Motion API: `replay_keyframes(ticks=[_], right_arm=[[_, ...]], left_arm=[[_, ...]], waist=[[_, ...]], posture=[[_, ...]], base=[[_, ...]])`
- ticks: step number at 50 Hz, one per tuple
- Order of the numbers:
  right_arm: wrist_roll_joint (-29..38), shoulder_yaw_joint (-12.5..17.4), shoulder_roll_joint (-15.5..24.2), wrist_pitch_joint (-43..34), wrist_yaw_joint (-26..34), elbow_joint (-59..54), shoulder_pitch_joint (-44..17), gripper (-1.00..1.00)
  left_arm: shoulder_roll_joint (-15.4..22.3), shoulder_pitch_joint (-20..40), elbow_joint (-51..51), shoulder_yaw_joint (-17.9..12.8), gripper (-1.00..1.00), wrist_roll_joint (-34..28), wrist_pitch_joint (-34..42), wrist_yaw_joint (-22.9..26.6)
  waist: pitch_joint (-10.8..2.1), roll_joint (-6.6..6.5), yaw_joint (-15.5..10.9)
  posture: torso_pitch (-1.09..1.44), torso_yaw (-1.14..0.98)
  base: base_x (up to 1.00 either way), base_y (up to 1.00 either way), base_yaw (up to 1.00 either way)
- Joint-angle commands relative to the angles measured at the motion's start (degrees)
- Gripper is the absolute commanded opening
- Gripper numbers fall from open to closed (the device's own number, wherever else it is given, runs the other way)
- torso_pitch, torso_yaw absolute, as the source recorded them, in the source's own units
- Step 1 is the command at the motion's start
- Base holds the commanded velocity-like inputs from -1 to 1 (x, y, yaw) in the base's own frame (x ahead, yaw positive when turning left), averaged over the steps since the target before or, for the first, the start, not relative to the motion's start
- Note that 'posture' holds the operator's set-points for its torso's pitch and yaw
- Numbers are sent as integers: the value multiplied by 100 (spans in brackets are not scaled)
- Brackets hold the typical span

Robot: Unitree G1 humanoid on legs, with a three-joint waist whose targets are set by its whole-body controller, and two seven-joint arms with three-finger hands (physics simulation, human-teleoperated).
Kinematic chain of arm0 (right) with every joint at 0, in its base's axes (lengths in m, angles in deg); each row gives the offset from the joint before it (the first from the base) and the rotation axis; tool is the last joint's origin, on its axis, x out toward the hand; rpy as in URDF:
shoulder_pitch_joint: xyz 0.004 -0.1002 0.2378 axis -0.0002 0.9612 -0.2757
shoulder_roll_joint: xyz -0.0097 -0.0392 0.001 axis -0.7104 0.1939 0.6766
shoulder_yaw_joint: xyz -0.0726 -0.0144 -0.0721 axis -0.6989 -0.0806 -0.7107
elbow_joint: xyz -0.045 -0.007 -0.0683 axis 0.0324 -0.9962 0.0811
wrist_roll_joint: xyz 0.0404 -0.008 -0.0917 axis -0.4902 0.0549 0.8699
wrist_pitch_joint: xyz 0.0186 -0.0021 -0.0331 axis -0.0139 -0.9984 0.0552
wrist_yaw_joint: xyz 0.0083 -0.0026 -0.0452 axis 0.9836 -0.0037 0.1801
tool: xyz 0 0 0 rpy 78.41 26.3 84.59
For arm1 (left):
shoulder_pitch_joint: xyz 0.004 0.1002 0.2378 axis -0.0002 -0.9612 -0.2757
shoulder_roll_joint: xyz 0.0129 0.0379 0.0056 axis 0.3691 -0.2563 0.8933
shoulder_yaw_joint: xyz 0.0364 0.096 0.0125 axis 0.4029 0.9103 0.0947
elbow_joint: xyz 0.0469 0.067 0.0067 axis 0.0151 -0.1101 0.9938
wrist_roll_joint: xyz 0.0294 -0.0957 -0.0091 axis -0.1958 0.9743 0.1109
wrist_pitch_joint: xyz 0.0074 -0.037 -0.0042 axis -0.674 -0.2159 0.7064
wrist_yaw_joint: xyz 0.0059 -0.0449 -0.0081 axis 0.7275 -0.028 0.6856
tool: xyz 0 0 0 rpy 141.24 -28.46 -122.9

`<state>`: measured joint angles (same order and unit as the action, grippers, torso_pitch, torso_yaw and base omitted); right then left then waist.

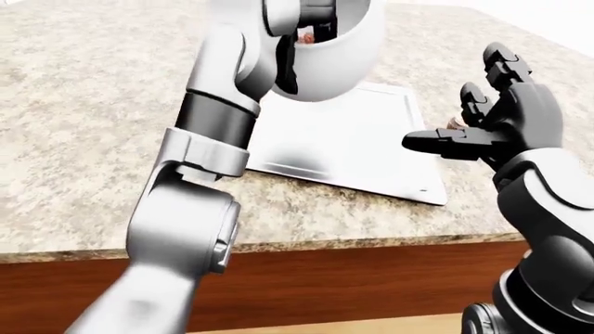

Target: Pick up the bowl with cake and place it on the tray. Pick up the cupcake and place it on the tray.

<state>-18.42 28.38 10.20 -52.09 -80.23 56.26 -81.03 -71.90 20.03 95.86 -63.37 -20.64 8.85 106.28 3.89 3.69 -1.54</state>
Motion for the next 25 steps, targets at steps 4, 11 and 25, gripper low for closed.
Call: replay_keyframes(ticks=[4, 11, 25], right_arm=[[-107, 102, 101, 119, -85, 115, -189, 100], [-239, 129, 153, 220, -165, 32, -160, 100], [-428, 116, 228, 248, -313, 38, -127, 100]], left_arm=[[-39, 316, 7, -18, -98, -162, -344, -439], [-229, 14, -180, 23, -99, -380, -511, -490], [-323, -411, -486, -18, -99, -396, -737, -452]], waist=[[-191, 23, -8], [-199, 30, -6], [-205, 26, -5]], posture=[[0, 0], [0, 0], [0, 0]], base=[[0, 0, 0], [0, 0, 0], [0, 0, 0]])
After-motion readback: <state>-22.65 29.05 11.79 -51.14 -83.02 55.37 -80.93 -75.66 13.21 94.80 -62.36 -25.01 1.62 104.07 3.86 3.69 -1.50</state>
